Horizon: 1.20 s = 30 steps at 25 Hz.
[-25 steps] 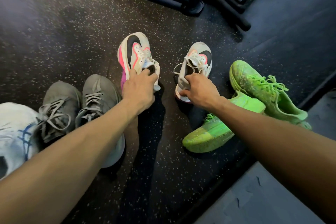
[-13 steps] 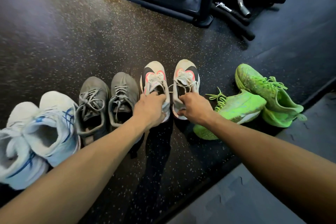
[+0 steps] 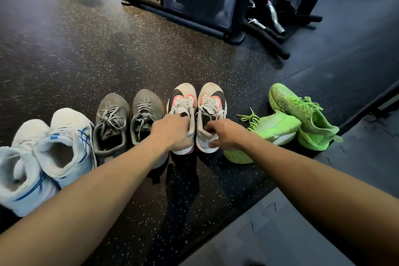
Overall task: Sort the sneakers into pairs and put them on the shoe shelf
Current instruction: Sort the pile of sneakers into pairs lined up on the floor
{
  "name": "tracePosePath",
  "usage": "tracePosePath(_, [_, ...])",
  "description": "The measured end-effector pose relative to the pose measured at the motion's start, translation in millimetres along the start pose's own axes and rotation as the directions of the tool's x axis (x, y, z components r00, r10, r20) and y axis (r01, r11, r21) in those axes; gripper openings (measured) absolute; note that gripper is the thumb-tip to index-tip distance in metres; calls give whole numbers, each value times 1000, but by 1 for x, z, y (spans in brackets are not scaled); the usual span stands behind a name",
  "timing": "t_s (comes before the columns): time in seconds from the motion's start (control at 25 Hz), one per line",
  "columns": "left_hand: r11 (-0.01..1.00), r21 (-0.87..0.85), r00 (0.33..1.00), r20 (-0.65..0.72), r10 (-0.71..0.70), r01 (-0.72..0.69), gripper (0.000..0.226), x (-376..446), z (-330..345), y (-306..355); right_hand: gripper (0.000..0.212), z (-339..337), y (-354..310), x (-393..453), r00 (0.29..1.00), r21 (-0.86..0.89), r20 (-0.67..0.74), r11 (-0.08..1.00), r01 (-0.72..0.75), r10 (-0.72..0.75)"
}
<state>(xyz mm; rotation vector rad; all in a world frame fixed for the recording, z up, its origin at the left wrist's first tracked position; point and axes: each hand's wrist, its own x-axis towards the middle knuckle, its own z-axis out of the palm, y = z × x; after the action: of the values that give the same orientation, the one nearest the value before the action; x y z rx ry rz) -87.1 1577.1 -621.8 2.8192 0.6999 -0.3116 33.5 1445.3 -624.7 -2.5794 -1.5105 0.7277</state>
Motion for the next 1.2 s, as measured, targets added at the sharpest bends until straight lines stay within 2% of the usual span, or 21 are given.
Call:
tracePosePath(0.12, [999,-38,993,-117,25,-29,51,1,-5,10,56,-17,6,-11,996,38,-73,999,-40,42])
tracePosePath(0.24, [998,-18,980,-191,56,-60,51,10,-10,28,53,-37,20,-25,987,10,-142,997,-71,72])
tracePosePath(0.36, [992,-12,965,-233,122,-129,42,25,-19,56,51,-54,50,-45,967,-19,-214,989,-146,139])
tracePosePath(0.52, [984,-44,973,-165,164,-173,35,54,-29,95,49,-71,94,-70,916,-28,-305,959,-282,261])
tracePosePath(0.72, [976,-33,976,-43,215,-216,40,97,-28,147,55,-80,159,-100,845,-25,-345,897,-442,407])
tracePosePath(0.88, [975,-12,974,38,222,-221,41,127,-11,176,52,-71,200,-109,812,33,-349,872,-488,468])
tracePosePath(1.04, [970,21,962,137,235,-240,57,157,13,201,41,-52,236,-109,803,27,-315,851,-525,505])
tracePosePath(1.2, [973,-83,950,215,227,-214,68,183,32,213,34,-39,250,-102,811,47,-259,846,-531,524])
